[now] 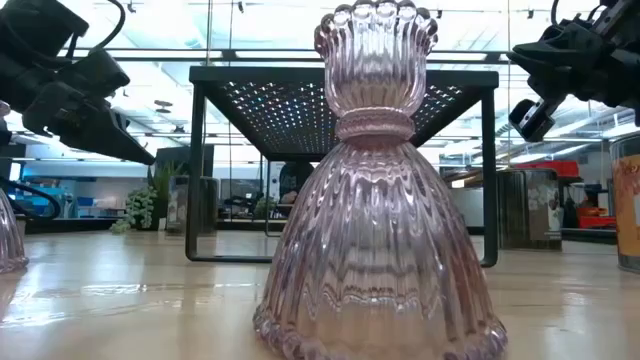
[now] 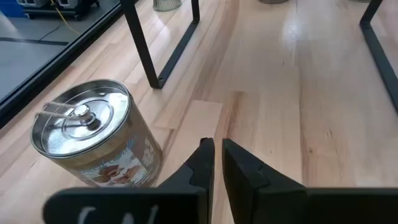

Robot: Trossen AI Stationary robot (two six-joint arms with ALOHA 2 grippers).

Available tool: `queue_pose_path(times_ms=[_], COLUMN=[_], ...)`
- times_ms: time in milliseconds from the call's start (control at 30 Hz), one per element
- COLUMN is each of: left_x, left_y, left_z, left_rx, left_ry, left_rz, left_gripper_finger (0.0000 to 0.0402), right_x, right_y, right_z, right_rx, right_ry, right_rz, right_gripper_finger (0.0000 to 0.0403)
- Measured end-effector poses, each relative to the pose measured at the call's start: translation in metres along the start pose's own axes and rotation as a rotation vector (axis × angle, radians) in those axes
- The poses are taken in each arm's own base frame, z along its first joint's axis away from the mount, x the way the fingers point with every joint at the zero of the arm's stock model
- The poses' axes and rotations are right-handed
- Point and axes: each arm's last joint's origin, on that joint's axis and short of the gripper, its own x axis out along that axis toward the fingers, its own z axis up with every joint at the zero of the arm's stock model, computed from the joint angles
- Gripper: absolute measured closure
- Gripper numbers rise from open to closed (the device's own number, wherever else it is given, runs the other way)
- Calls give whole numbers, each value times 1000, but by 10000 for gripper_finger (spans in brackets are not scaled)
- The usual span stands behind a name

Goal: Pick & Place candle stick holders

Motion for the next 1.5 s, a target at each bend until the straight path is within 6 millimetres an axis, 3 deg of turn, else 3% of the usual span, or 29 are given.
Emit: queue_pose_path(times_ms=[1400,1500], left_x=[0,0], left_y=[0,3], left_z=[0,8], left_rx=[4,64], left_ry=[-4,-78], left_rz=[2,84], left_gripper_finger=[365,365], right_x=[0,0], right_y=[0,0], right_z=[0,0], right_rx=[0,0], right_ry=[-1,0], right_rz=[0,0], right_gripper_finger=[378,378])
